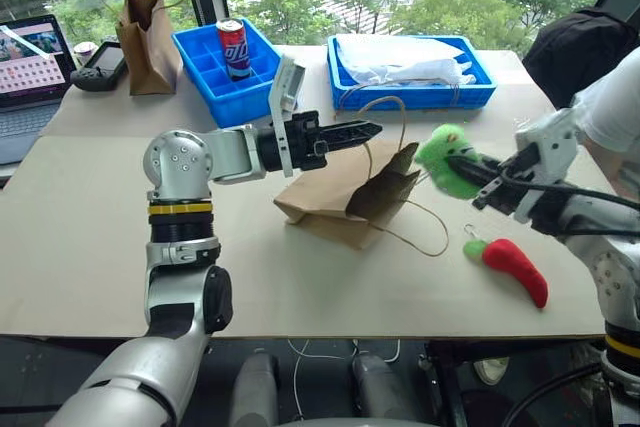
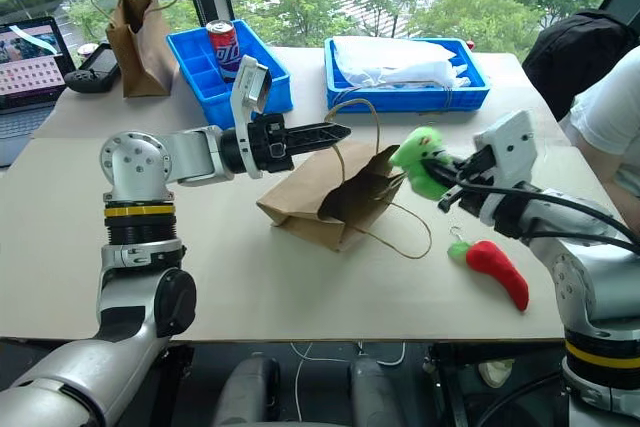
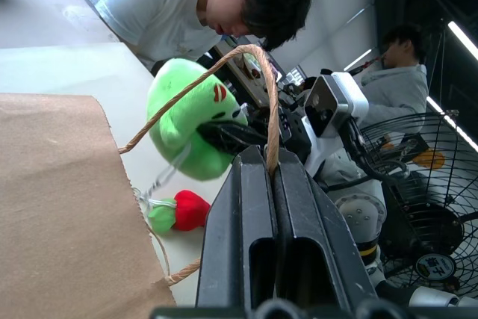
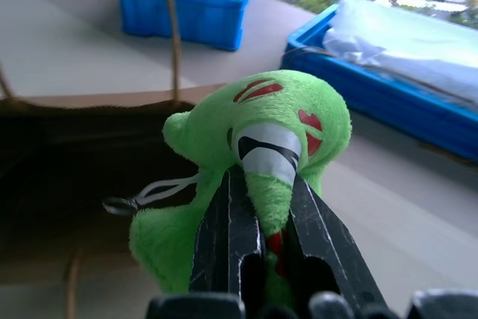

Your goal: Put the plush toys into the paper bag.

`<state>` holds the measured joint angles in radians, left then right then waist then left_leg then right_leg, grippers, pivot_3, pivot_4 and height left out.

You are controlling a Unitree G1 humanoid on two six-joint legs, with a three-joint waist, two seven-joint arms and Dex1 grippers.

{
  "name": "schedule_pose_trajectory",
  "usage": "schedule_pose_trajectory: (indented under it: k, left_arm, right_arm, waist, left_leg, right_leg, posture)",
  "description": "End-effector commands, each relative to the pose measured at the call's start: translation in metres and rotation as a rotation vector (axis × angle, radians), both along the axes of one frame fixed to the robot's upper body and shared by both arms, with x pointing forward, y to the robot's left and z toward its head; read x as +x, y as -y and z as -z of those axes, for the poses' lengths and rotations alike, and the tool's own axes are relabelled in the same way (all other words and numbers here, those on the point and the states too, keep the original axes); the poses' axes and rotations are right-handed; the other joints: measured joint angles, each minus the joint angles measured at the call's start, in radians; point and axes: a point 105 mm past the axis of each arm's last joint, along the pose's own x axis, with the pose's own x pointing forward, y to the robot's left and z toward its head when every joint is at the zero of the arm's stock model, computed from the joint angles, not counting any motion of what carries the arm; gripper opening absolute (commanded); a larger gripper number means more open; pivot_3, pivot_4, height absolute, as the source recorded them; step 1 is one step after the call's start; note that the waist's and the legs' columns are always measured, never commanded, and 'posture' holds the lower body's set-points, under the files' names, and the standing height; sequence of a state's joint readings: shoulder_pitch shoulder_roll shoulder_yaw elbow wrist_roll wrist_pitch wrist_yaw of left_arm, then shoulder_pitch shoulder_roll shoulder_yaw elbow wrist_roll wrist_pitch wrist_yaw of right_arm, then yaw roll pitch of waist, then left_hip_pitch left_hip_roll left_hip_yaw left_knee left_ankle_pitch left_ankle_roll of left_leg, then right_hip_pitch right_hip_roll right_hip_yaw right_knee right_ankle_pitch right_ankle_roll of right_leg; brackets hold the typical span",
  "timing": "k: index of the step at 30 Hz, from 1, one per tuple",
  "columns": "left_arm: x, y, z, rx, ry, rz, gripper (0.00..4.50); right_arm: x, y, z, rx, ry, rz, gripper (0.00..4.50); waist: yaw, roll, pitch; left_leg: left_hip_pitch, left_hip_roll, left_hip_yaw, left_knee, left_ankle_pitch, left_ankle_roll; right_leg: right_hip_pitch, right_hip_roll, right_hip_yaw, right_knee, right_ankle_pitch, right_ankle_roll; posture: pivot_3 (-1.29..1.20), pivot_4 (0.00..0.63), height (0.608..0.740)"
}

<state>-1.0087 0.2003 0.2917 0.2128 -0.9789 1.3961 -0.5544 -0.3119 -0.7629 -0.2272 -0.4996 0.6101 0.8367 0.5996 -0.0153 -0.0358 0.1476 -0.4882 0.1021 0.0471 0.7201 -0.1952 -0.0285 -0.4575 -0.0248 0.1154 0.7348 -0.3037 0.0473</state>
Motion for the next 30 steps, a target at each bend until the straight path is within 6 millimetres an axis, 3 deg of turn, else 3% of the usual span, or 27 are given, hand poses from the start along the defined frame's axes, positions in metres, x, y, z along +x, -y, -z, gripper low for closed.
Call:
schedule_pose_trajectory:
  k: [1, 8, 10, 16, 22, 29, 30]
  left_arm:
    - [-0.003, 0.001, -0.015, -0.032, 0.041, 0.014, 0.0]
    - [-0.009, 0.003, -0.018, -0.065, 0.023, 0.044, 0.0]
    - [-0.008, 0.005, -0.009, -0.063, -0.003, 0.034, 0.0]
    - [-0.014, 0.01, -0.005, -0.096, -0.028, 0.045, 0.0]
    - [-0.015, 0.006, -0.007, -0.106, -0.026, 0.024, 0.0]
    - [-0.011, 0.006, -0.006, -0.103, -0.029, 0.021, 0.0]
    - [-0.011, 0.006, -0.006, -0.101, -0.029, 0.026, 0.0]
  right_arm:
    - [-0.01, -0.028, 0.013, 0.029, -0.106, -0.095, 0.02]
    - [0.004, -0.069, 0.031, 0.06, -0.139, -0.163, 0.02]
    - [0.012, -0.08, 0.042, 0.02, -0.164, -0.174, 0.02]
    - [0.044, -0.091, 0.052, 0.015, -0.171, -0.099, 0.02]
    - [0.046, -0.084, 0.044, 0.179, -0.176, -0.054, 2.16]
    - [0.013, -0.039, 0.033, 0.24, -0.183, 0.003, 4.45]
    - [0.007, -0.033, 0.031, 0.231, -0.181, 0.012, 4.49]
  waist:
    - [0.0, 0.0, 0.0]
    - [-0.001, 0.0, 0.0]
    - [0.0, 0.0, 0.0]
    - [0.001, 0.0, 0.0]
    - [0.003, 0.0, 0.0]
    - [0.006, 0.0, 0.0]
    - [0.004, 0.0, 0.0]
  left_leg:
    - [0.0, 0.0, 0.0, 0.0, 0.0, 0.0]
    - [0.0, 0.0, -0.001, 0.0, 0.0, 0.0]
    - [0.0, 0.0, -0.001, 0.0, 0.0, 0.0]
    - [-0.001, 0.0, -0.001, 0.0, 0.0, 0.0]
    - [-0.003, 0.0, -0.001, 0.0, 0.0, 0.0]
    - [-0.004, -0.001, -0.002, 0.0, 0.0, 0.0]
    - [-0.004, -0.001, -0.002, 0.0, 0.0, 0.0]
  right_leg:
    - [0.0, 0.0, 0.0, 0.0, 0.0, 0.0]
    - [0.0, 0.0, 0.0, 0.0, 0.0, 0.0]
    - [0.0, 0.0, 0.0, 0.0, 0.0, 0.0]
    - [-0.001, 0.0, 0.0, 0.0, 0.0, 0.0]
    - [-0.001, 0.0, -0.001, 0.0, 0.0, 0.0]
    - [-0.001, 0.0, -0.001, 0.0, 0.0, 0.0]
    - [-0.001, 0.0, -0.001, 0.0, 0.0, 0.0]
  posture:
    - [0.0, 0.15, 0.665]
    - [0.0, 0.15, 0.665]
    - [0.0, 0.15, 0.665]
    - [0.0, 0.15, 0.665]
    - [0.0, 0.15, 0.665]
    - [0.0, 0.15, 0.665]
    - [0.0, 0.15, 0.665]
